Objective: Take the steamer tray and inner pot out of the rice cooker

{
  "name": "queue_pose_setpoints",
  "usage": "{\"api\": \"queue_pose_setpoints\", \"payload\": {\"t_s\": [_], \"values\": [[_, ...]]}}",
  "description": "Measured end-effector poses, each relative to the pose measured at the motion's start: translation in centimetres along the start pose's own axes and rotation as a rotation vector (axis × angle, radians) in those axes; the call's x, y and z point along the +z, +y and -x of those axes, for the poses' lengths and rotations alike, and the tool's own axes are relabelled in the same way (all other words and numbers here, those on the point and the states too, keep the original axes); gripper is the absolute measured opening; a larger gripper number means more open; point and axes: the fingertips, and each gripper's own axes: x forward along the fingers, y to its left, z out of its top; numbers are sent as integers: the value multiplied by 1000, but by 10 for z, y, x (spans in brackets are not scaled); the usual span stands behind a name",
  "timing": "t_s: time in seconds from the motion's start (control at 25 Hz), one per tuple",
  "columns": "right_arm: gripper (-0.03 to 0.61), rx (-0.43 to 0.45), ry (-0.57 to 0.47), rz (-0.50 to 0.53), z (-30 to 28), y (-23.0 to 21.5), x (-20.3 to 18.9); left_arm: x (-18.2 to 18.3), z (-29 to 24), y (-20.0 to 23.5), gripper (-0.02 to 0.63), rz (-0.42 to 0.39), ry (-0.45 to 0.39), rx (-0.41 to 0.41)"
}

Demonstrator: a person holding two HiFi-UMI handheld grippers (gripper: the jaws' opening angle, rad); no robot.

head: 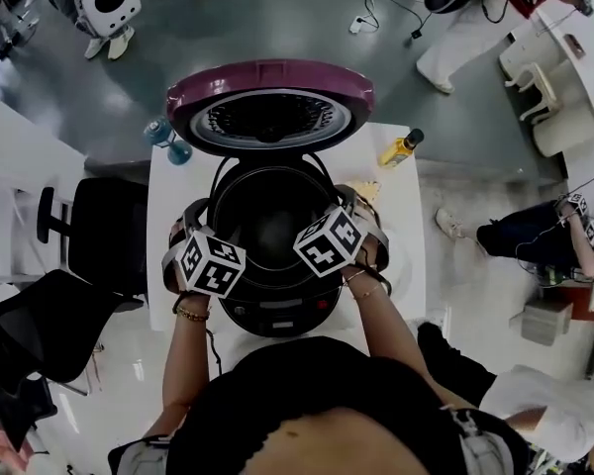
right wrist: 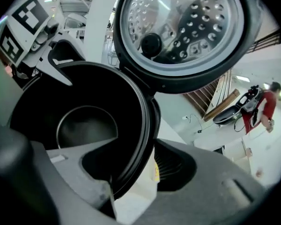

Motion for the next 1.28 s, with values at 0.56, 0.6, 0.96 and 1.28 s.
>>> {"api": "queue_pose_setpoints", "payload": {"t_s": [0.56,0.6,0.96,1.28], "values": [[96,-5,-230,-143,35,-2,22,2,7,2,237,-30,13,-1],[95,-1,-243,-155,38,-3,24,3,9,3,230,-35,10,2],[77,-28,-347,-214,68,-12,38,19,36,10,144,56,-73,2],[47,-107,-479,-248,118,-16,52,25,72,16,91,196,-181,30]]}}
